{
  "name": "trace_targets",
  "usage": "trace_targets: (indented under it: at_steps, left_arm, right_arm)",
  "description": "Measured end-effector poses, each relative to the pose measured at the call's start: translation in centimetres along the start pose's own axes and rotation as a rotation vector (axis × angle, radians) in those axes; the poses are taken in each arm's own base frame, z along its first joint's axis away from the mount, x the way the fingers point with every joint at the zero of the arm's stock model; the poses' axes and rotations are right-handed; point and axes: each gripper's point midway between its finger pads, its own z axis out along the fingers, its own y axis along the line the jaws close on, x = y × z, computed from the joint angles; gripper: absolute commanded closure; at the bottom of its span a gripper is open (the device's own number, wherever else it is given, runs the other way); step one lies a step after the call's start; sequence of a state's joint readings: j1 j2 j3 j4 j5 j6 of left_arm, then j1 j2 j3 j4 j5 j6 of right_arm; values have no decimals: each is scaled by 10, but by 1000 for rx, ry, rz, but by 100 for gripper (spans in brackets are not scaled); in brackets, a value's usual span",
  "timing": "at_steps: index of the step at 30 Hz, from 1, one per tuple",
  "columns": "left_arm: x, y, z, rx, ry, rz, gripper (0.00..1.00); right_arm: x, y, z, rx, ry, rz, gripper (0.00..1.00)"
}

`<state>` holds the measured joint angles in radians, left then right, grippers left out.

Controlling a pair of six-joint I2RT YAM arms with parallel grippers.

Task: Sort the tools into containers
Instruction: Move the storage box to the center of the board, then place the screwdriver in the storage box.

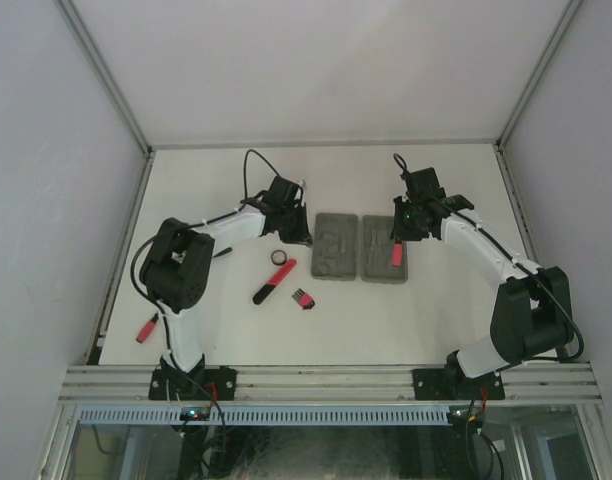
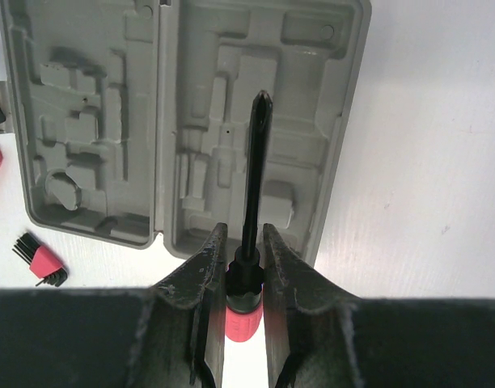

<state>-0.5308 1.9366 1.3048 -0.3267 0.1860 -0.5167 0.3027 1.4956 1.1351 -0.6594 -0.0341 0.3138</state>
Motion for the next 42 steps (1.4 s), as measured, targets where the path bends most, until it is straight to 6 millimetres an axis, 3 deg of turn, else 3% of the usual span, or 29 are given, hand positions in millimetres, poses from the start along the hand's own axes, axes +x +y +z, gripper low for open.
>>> trace_targets:
  at_steps: [9,15,29,42]
  left_arm:
    - [17,9,-13,-19,5,-25,96]
    - [32,15,-23,-30,1,-80,97]
    - [37,10,-29,-22,-21,-164,100]
    - [39,10,-30,-22,-21,-173,100]
  right_arm:
    - [-2,4,12,-18,33,-22,97]
    - [10,11,27,-30,90,-39,96]
    - [34,37,62,-89,180,-80,93]
    - [46,40,80,-62,220,-92,74]
